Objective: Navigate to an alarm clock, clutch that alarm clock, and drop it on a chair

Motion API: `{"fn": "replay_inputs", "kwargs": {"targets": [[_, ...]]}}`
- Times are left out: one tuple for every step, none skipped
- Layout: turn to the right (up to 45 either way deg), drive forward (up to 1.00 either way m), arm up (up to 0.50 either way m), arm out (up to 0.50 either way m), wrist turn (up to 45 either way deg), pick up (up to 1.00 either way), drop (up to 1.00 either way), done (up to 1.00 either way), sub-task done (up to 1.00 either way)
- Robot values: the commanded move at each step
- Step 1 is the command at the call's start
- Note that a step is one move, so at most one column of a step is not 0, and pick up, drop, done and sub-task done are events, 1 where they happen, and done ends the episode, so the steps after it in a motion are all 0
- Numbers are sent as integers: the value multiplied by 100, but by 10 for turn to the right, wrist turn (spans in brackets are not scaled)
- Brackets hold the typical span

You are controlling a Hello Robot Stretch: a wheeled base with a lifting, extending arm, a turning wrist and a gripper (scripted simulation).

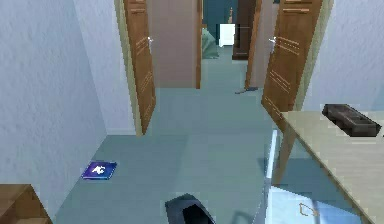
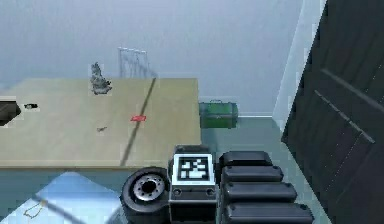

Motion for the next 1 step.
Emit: {"fn": "replay_inputs", "kwargs": {"targets": [[30, 0, 0, 0, 0, 0, 0, 0, 0]]}}
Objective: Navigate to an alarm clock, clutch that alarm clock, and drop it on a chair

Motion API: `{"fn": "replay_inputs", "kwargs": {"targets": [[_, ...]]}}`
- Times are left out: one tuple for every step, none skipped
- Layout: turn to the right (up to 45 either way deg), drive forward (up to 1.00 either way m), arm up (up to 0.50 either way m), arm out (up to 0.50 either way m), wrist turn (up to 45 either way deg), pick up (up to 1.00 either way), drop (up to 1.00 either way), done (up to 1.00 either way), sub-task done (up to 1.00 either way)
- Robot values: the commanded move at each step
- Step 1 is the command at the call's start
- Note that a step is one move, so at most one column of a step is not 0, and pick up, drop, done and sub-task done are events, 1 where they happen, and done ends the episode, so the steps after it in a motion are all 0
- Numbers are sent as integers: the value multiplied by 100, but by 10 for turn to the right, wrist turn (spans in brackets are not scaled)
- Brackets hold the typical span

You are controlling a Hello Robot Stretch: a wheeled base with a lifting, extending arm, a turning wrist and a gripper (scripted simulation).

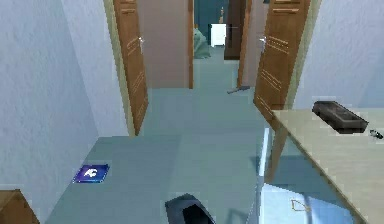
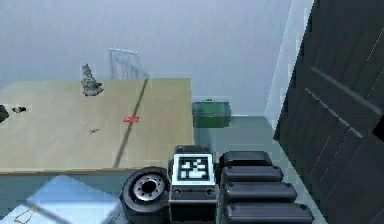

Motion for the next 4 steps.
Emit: {"fn": "replay_inputs", "kwargs": {"targets": [[-450, 0, 0, 0, 0, 0, 0, 0, 0], [0, 40, 0, 0, 0, 0, 0, 0, 0], [450, 0, 0, 0, 0, 0, 0, 0, 0], [120, 0, 0, 0, 0, 0, 0, 0, 0]]}}
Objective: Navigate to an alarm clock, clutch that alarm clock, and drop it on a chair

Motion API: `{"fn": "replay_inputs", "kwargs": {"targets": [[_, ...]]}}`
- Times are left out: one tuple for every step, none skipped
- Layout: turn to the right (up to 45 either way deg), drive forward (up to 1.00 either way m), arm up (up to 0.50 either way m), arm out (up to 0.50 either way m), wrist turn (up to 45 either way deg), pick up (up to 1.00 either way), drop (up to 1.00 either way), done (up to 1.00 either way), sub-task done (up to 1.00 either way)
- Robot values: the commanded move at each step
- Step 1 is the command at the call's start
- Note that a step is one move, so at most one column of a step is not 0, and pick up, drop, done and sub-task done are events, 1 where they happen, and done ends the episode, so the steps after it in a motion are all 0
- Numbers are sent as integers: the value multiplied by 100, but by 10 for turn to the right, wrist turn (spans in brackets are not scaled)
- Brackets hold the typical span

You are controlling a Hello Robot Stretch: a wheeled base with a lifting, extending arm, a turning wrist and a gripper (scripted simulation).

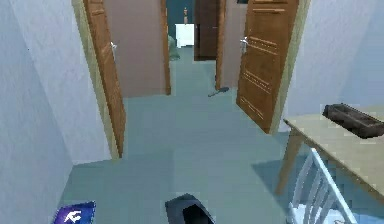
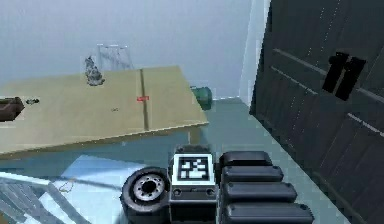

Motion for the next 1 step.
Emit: {"fn": "replay_inputs", "kwargs": {"targets": [[0, 20, 0, 0, 0, 0, 0, 0, 0]]}}
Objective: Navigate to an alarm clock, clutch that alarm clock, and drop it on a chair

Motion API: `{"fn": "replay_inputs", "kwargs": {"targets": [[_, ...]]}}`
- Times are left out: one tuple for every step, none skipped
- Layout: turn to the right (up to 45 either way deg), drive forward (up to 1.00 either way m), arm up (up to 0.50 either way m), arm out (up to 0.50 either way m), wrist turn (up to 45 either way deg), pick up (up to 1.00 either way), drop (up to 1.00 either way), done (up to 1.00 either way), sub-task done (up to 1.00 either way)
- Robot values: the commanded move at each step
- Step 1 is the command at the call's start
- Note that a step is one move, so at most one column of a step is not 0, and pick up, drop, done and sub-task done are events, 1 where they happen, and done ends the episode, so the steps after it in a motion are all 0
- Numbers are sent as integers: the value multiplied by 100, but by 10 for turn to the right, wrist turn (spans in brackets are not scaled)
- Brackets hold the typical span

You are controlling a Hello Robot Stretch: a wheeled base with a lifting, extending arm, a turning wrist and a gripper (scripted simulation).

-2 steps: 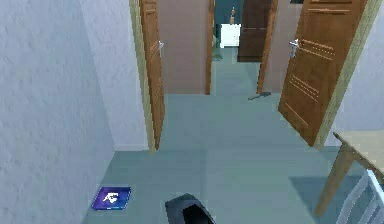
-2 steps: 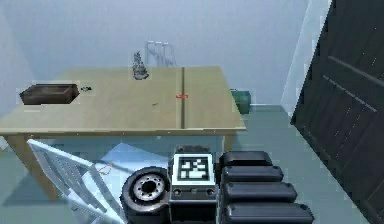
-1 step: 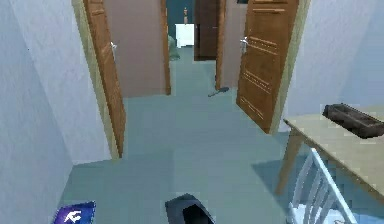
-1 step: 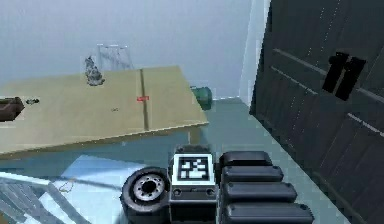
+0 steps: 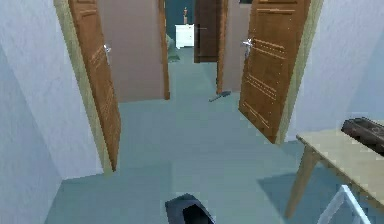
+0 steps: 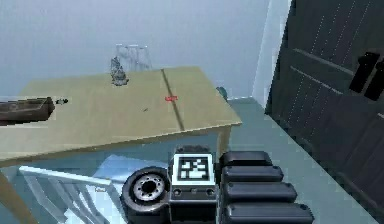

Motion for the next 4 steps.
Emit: {"fn": "replay_inputs", "kwargs": {"targets": [[450, 0, 0, 0, 0, 0, 0, 0, 0], [450, 0, 0, 0, 0, 0, 0, 0, 0], [450, 0, 0, 0, 0, 0, 0, 0, 0], [90, 0, 0, 0, 0, 0, 0, 0, 0]]}}
